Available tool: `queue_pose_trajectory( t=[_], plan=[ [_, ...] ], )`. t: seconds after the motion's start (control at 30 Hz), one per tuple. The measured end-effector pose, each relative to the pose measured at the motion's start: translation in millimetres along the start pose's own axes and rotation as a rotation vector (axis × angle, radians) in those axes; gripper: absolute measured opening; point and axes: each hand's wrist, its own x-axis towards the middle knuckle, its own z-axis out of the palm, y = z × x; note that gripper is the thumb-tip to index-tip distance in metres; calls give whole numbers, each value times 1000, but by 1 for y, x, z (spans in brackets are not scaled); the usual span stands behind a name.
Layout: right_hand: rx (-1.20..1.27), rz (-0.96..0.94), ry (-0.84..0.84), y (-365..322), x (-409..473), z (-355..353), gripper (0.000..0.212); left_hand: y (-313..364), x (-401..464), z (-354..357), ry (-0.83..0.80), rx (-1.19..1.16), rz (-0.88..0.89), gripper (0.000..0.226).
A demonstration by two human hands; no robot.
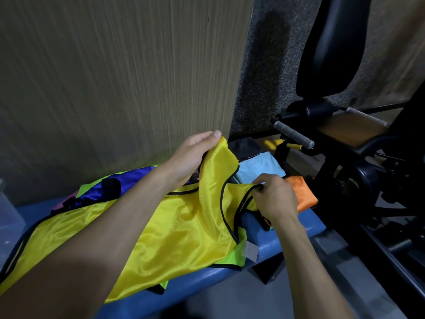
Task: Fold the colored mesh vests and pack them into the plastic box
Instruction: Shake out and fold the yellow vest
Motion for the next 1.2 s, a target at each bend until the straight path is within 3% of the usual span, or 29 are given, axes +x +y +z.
queue_pose_trajectory(
  t=[0.17, 0.33, 0.43, 0.5, 0.6, 0.73, 0.83, 1.07, 1.2],
  plan=[
    [51, -116, 94, -15, -7, -4, 13, 4, -5, -6, 2, 19, 21, 48],
    [233, -366, 46, -25, -15, -7, 15, 6, -10, -15, 48, 48, 62, 36],
    [433, -378, -4, -36, -24, -9, 12, 6, -12, -20, 63, 43, 103, 31],
    [503, -381, 58, -41, -27, -5, 26, 5, -15, -20, 47, 46, 96, 24],
    [578, -375, 105, -44, -27, -1, 27, 1, -17, -21, 51, 144, -16, 19],
    [668, -430, 0, -47, -30, 1, 31, -17, -9, -30, 121, 404, -150, 20],
    [658, -473, -67, -47, -34, 2, 30, -23, -3, -29, 36, 443, -210, 26],
    [642, -494, -117, -41, -34, 1, 31, -21, -6, -20, -146, 312, -102, 35],
    [657, -479, -81, -37, -33, -3, 29, -23, -2, -19, -81, 348, -30, 33]
  ],
)
